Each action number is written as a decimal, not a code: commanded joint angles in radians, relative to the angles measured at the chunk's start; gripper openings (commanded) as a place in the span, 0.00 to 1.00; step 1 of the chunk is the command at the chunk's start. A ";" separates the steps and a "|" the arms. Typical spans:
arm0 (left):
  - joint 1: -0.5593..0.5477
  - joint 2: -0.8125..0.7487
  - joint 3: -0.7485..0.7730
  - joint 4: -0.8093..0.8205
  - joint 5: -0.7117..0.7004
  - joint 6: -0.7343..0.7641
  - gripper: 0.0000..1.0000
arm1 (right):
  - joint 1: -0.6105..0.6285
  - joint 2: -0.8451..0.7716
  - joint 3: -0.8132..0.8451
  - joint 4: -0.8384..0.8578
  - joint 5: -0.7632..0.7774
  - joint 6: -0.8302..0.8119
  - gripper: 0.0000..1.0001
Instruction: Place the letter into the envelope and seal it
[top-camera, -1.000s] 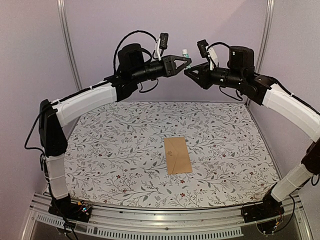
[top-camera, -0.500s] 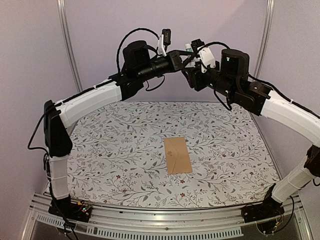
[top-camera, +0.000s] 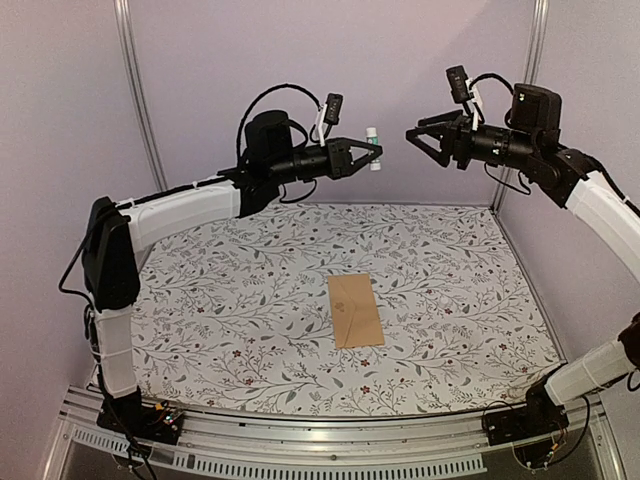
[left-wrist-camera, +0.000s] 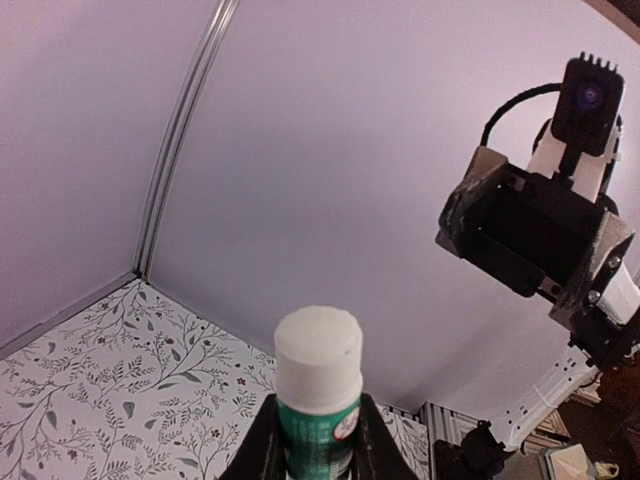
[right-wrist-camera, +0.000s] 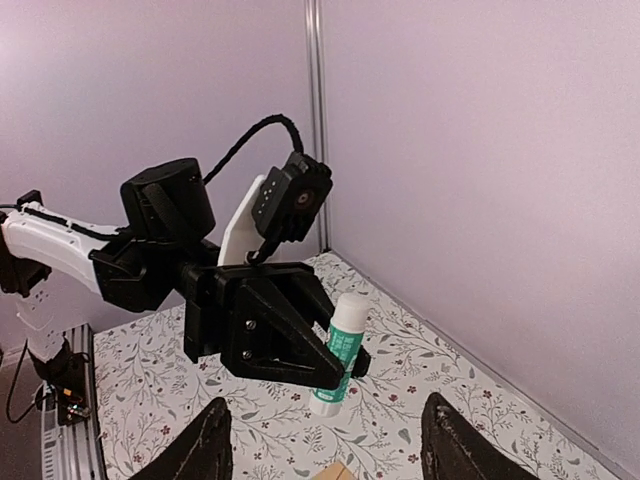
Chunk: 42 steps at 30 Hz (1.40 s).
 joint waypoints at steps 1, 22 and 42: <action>0.007 -0.059 0.005 0.124 0.170 -0.034 0.00 | -0.035 0.107 0.043 -0.109 -0.427 0.038 0.58; -0.002 -0.027 0.046 0.113 0.202 -0.096 0.00 | 0.011 0.247 0.100 -0.002 -0.547 0.141 0.54; 0.000 0.008 0.088 0.098 0.216 -0.113 0.00 | 0.012 0.279 0.105 0.064 -0.514 0.206 0.37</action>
